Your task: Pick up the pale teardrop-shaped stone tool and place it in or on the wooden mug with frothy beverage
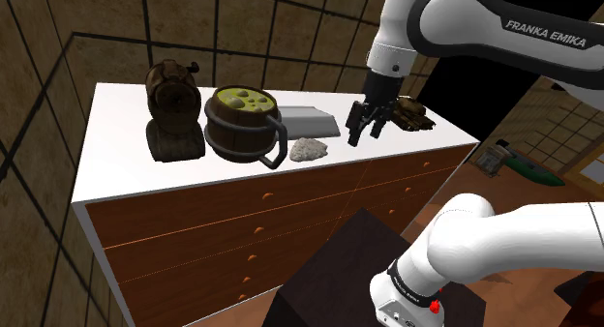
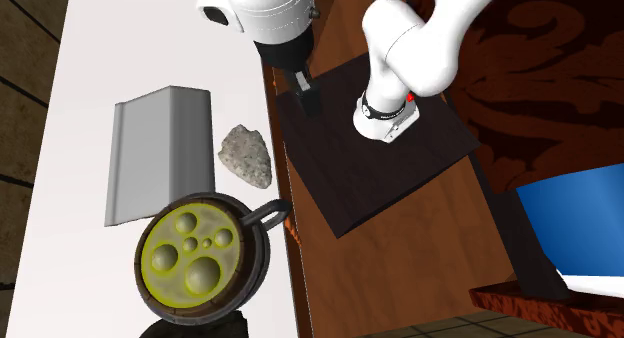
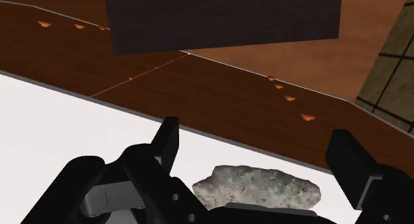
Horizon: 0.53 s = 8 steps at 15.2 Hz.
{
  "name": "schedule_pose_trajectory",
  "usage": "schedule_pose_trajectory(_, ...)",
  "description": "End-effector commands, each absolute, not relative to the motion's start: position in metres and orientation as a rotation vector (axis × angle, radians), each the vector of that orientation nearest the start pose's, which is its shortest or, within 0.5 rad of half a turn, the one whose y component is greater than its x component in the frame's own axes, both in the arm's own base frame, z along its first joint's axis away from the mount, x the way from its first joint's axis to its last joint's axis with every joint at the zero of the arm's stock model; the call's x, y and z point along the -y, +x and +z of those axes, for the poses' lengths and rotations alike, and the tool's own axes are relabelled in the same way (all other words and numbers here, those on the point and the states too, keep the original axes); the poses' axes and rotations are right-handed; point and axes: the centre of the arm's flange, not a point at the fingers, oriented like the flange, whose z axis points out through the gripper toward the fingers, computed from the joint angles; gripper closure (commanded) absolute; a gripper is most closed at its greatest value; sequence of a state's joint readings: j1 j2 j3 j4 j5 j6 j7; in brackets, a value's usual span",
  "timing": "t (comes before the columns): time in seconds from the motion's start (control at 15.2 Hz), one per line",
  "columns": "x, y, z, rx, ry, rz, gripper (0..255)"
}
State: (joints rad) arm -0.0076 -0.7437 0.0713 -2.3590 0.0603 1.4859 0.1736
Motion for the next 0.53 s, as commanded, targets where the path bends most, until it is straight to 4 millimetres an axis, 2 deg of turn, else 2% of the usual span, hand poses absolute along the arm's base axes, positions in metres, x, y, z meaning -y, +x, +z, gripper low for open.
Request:
schedule_pose_trajectory(0.0, -0.032, 0.307, 0.569, -0.205, -3.130, 0.206, 0)
schedule_pose_trajectory(0.2, -0.064, 0.318, 0.550, -0.687, -3.095, 0.125, 0)
schedule_pose_trajectory(0.46, -0.096, 0.349, 0.524, -1.315, -2.928, 0.011, 0)
